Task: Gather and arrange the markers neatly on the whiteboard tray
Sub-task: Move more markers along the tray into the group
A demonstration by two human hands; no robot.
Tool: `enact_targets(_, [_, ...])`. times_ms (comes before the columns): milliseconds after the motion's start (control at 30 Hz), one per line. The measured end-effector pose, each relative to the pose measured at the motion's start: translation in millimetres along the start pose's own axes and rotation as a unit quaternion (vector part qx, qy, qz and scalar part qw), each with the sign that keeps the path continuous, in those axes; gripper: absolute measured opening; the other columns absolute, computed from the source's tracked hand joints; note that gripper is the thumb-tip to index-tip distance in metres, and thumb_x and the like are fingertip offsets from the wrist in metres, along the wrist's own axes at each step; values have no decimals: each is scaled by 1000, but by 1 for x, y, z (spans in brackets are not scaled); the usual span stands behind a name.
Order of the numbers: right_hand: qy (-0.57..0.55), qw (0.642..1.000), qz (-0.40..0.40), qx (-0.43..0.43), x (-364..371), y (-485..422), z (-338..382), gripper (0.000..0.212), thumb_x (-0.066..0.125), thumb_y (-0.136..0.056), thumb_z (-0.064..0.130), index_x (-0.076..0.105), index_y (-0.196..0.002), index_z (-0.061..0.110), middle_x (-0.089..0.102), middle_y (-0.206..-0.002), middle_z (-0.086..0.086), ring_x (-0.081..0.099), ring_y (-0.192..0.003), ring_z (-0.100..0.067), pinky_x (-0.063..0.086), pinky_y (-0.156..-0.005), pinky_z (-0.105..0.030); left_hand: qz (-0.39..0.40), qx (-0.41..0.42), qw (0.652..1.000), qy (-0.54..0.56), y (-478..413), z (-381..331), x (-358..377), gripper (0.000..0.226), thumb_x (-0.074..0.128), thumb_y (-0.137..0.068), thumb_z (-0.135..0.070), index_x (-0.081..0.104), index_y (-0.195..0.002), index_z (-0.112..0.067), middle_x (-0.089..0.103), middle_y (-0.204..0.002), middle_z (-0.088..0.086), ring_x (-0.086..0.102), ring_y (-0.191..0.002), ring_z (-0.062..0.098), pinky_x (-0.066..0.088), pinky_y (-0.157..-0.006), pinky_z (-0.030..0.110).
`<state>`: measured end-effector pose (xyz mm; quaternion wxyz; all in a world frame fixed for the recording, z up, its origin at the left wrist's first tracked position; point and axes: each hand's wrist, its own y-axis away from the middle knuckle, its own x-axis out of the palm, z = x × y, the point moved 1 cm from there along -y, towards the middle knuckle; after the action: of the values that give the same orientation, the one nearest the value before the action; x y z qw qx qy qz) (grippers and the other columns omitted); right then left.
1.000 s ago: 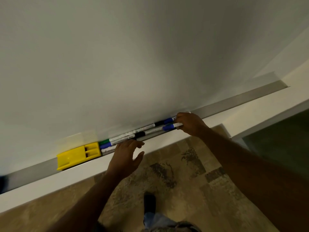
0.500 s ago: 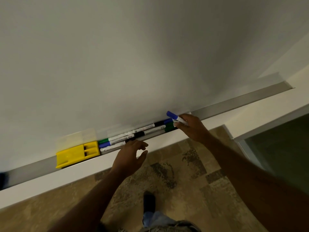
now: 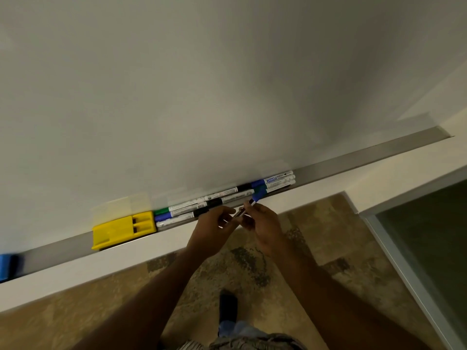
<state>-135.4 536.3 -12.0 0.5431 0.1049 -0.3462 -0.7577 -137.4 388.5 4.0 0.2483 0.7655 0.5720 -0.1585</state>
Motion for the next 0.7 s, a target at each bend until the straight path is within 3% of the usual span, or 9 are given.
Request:
enact_targets(133, [4, 1000, -11, 7, 6, -1, -4, 15, 68, -87, 17, 68, -93, 3, 74, -91, -14, 72, -86, -23, 60, -70, -30, -28, 27, 997, -68, -4, 8, -8, 18, 65, -90, -26, 67, -108, -25, 66, -93, -13, 57, -79, -4, 39, -65, 10])
enact_targets(267, [46, 999, -8, 5, 10, -4, -4, 18, 70, -86, 20, 68, -92, 3, 75, -83, -11, 74, -75, -19, 60, -67, -28, -18, 70, 986, -151, -12, 14, -19, 22, 61, -92, -26, 68, -113, -22, 68, -103, -5, 54, -82, 4, 35, -66, 11])
enact_targets(467, [4, 999, -38, -16, 9, -11, 4, 20, 69, -87, 12, 64, -103, 1, 73, -81, -12, 71, -69, -18, 60, -65, -29, -19, 100, 979, -178, -17, 22, -26, 25, 64, -90, -23, 67, -115, -18, 66, -107, 1, 52, -87, 8, 39, -74, 20])
enact_targets(600, [-18, 998, -59, -32, 8, -15, 6, 33, 72, -83, 5, 55, -111, 10, 72, -84, -12, 71, -65, -17, 60, -60, -27, -30, 109, 974, -197, -24, 23, -28, 24, 63, -91, -23, 68, -114, -17, 64, -105, 1, 57, -90, 15, 43, -74, 24])
enact_targets(700, [51, 991, -87, -84, 1, -19, 6, 35, 74, -82, 4, 55, -111, 10, 71, -82, -11, 69, -64, -18, 59, -60, -27, -50, 107, 966, -231, -28, 26, -29, 23, 63, -91, -25, 69, -112, -20, 66, -104, 0, 58, -91, 18, 49, -75, 30])
